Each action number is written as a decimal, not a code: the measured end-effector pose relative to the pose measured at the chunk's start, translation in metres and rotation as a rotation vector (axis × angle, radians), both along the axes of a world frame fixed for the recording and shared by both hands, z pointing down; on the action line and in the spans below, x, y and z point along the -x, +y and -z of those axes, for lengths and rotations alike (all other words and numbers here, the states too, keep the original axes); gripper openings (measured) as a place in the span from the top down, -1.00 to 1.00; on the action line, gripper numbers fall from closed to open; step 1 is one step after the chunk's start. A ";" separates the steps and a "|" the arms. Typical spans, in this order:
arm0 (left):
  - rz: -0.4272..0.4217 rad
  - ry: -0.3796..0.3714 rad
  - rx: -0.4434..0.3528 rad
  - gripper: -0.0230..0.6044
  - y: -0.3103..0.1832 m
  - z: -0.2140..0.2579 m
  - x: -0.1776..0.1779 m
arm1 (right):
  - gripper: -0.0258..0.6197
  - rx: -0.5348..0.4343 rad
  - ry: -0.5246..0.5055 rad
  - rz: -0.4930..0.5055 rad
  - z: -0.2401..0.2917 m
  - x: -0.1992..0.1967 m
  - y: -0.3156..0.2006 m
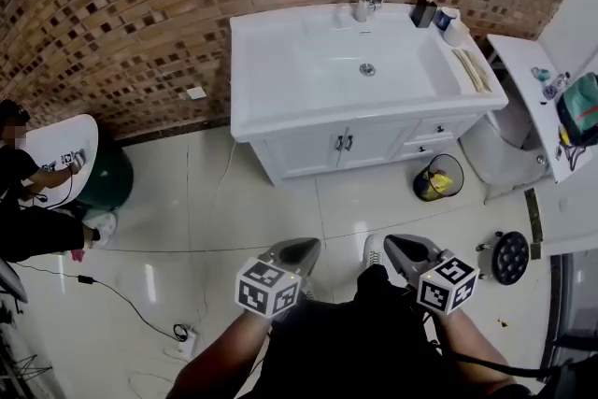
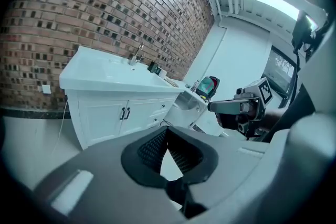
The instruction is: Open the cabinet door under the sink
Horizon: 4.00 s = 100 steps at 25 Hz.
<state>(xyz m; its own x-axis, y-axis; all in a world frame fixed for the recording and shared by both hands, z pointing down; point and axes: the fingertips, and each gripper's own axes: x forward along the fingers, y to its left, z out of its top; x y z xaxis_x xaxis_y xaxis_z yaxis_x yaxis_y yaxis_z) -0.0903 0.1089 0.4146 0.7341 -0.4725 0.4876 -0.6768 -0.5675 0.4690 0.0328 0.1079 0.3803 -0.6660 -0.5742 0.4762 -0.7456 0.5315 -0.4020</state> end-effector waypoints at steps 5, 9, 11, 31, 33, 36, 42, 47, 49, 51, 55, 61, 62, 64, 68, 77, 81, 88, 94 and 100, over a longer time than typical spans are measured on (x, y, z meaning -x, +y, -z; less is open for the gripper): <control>0.089 -0.023 -0.004 0.89 -0.037 -0.002 -0.026 | 0.92 0.001 -0.019 0.099 -0.007 -0.023 -0.050; 0.156 -0.058 -0.052 0.89 -0.074 -0.003 -0.052 | 0.92 0.002 -0.010 0.210 -0.019 -0.047 -0.095; 0.194 -0.084 -0.075 0.89 -0.091 -0.005 -0.061 | 0.92 0.013 -0.001 0.261 -0.032 -0.057 -0.117; 0.141 -0.135 0.203 0.89 -0.112 -0.126 -0.043 | 0.77 0.140 0.346 0.119 -0.329 -0.022 -0.313; 0.137 -0.142 0.222 0.89 -0.107 -0.134 -0.033 | 0.67 0.178 0.358 0.074 -0.349 -0.022 -0.327; 0.142 -0.132 0.238 0.89 -0.104 -0.139 -0.018 | 0.67 0.204 0.395 0.044 -0.368 -0.016 -0.338; 0.124 -0.119 0.262 0.89 -0.098 -0.145 -0.004 | 0.67 0.202 0.430 -0.009 -0.381 -0.008 -0.359; 0.118 -0.115 0.288 0.89 -0.095 -0.151 0.000 | 0.79 0.181 0.496 0.001 -0.386 -0.002 -0.362; 0.110 -0.118 0.294 0.89 -0.093 -0.152 0.001 | 0.81 0.172 0.514 0.006 -0.385 -0.001 -0.358; 0.103 -0.119 0.295 0.89 -0.091 -0.152 -0.001 | 0.82 0.167 0.523 0.032 -0.383 0.000 -0.352; 0.089 -0.120 0.300 0.89 -0.089 -0.150 -0.009 | 0.82 0.197 0.512 0.091 -0.387 -0.004 -0.319; 0.041 -0.133 0.287 0.89 -0.087 -0.145 -0.027 | 0.82 0.194 0.517 0.139 -0.383 -0.018 -0.280; 0.034 -0.134 0.285 0.89 -0.087 -0.144 -0.031 | 0.82 0.197 0.517 0.143 -0.383 -0.021 -0.274; 0.016 -0.138 0.280 0.89 -0.087 -0.142 -0.037 | 0.82 0.206 0.513 0.147 -0.385 -0.025 -0.265; -0.021 -0.150 0.282 0.89 -0.085 -0.140 -0.048 | 0.82 0.199 0.521 0.165 -0.384 -0.034 -0.253; -0.054 -0.150 0.279 0.89 -0.083 -0.135 -0.067 | 0.83 0.167 0.547 0.174 -0.384 -0.061 -0.219; -0.068 -0.154 0.275 0.89 -0.078 -0.136 -0.074 | 0.83 0.160 0.558 0.177 -0.384 -0.076 -0.203; -0.107 -0.147 0.269 0.89 -0.070 -0.133 -0.092 | 0.83 0.157 0.576 0.175 -0.384 -0.102 -0.181; -0.135 -0.134 0.273 0.89 -0.068 -0.126 -0.108 | 0.83 0.191 0.608 0.151 -0.387 -0.140 -0.159; -0.141 -0.141 0.254 0.89 -0.079 -0.122 -0.130 | 0.83 0.172 0.653 0.177 -0.388 -0.184 -0.148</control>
